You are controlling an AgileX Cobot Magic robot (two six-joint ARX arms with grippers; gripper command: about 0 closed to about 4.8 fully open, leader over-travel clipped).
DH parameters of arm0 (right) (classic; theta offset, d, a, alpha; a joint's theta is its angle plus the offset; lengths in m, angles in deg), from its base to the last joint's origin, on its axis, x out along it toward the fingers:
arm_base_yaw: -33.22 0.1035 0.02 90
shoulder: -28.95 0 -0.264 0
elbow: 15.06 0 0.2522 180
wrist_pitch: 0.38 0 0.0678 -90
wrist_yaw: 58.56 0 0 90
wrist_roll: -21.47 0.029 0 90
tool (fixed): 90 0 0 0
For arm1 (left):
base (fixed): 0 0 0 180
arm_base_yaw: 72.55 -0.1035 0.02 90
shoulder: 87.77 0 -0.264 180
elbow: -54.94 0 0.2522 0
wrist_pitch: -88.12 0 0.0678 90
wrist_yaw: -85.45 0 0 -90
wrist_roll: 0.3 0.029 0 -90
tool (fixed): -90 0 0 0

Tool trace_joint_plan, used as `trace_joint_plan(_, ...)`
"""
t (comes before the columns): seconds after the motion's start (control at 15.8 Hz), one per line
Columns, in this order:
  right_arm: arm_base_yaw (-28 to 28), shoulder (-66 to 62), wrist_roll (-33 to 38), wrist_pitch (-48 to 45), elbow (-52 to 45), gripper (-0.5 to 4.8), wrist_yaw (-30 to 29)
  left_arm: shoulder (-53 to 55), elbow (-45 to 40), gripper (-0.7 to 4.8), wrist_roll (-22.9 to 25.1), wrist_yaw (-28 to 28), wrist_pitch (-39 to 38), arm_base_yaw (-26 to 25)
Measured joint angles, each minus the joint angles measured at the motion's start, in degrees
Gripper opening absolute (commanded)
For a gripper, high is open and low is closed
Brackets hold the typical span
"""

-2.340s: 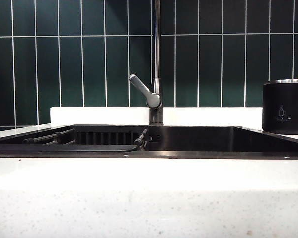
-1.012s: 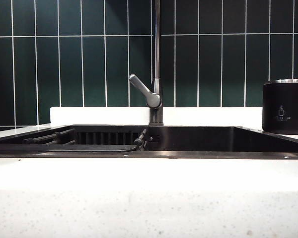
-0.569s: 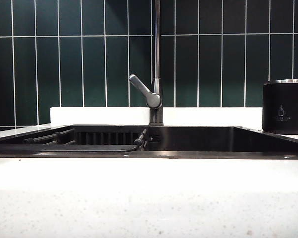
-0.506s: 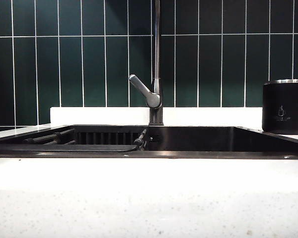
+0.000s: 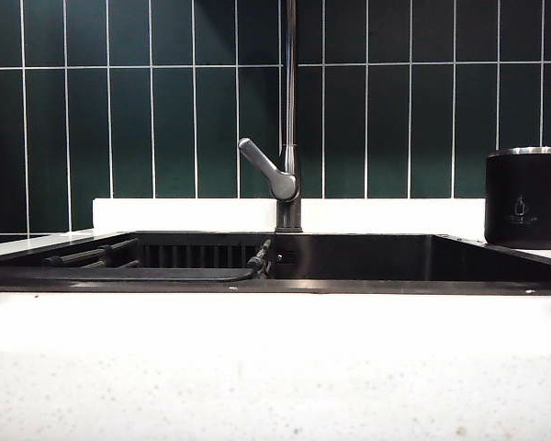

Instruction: Pick up the mug next to the sink, go to the faucet to get some water, pour the water into the sink, and finally put the mug back to its place.

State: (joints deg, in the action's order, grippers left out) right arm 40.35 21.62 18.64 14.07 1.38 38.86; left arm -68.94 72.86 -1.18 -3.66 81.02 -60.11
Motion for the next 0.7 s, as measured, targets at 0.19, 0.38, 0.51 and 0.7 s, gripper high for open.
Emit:
trace_joint_plan(0.19, -0.04, 1.44, -0.22, -1.27, -1.73, -0.02, 0.0, 0.02, -2.51, -0.05, 0.02, 0.0, 0.39, 0.0)
trace_joint_plan(0.38, -0.04, 1.62, -0.61, -0.94, -2.27, -0.02, -0.48, 0.07, -3.98, -0.05, 0.0, 0.02, 1.84, 0.0)
trace_joint_plan(0.51, -0.04, 1.6, -1.84, -2.1, -2.27, -0.02, -1.92, 0.07, -4.0, -0.05, -0.02, 0.44, 3.26, 0.0)
trace_joint_plan(0.7, -0.04, 1.64, -2.86, -4.83, -2.27, -0.02, -3.19, 0.02, -3.98, -0.05, 0.0, 1.77, 7.5, 0.02)
